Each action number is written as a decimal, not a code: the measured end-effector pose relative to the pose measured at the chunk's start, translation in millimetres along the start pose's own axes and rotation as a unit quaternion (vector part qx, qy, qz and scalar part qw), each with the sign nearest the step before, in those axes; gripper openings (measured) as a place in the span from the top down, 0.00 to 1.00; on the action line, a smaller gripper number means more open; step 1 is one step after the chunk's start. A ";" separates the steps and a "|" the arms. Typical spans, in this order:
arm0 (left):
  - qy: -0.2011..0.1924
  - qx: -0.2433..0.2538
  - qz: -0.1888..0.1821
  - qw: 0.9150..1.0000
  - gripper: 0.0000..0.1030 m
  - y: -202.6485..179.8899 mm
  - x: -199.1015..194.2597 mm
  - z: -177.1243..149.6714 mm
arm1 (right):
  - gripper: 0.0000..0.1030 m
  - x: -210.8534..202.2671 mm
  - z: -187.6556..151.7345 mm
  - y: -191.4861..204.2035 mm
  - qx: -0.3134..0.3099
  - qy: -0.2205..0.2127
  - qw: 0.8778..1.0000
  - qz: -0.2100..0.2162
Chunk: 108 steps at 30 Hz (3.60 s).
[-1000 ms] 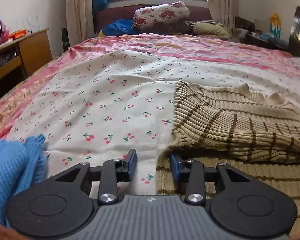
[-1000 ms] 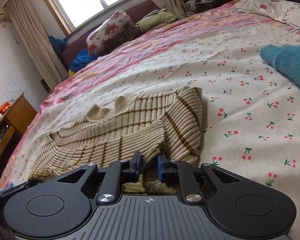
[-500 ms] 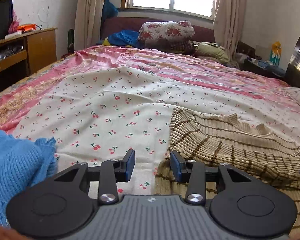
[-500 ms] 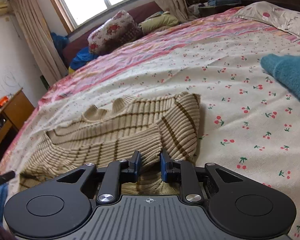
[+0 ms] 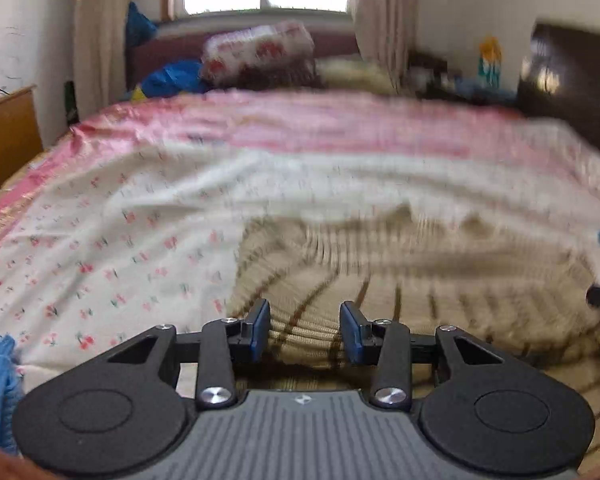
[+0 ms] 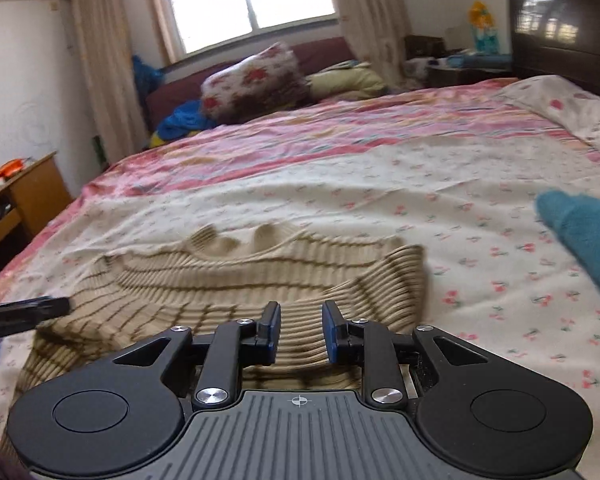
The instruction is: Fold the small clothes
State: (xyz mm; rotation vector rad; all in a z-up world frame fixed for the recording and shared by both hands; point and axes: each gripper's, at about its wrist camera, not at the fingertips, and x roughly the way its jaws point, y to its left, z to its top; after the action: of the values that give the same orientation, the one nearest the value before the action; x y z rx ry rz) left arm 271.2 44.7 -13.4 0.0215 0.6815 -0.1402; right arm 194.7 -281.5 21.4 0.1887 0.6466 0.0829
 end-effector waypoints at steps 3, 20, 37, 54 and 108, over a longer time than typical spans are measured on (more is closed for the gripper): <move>0.012 0.033 0.003 0.999 0.54 1.9 0.3 -9.2 | 0.76 13.3 -6.8 2.2 -0.021 0.042 0.999 0.003; 0.015 0.038 -0.055 0.998 0.55 -21.3 -2.0 -10.4 | 0.71 32.7 0.5 56.5 -0.068 0.078 0.992 0.072; 0.031 -0.012 -0.055 0.998 0.55 30.5 -94.2 -62.8 | 0.70 -58.0 -32.1 28.3 -0.062 0.106 0.991 0.058; 0.083 -0.035 -0.052 0.995 0.55 50.0 -175.8 -138.8 | 0.65 -177.0 -119.3 -2.5 -0.010 0.176 0.984 0.001; -0.048 -0.281 -0.213 0.934 0.91 100.4 -73.0 43.6 | 0.94 -86.0 38.7 -67.2 0.304 0.005 0.935 0.185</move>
State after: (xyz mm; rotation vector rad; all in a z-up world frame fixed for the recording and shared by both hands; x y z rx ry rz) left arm 256.2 150.2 63.7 -0.6851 0.6003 -0.3561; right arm 150.9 -364.8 89.0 0.9108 0.6246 0.2457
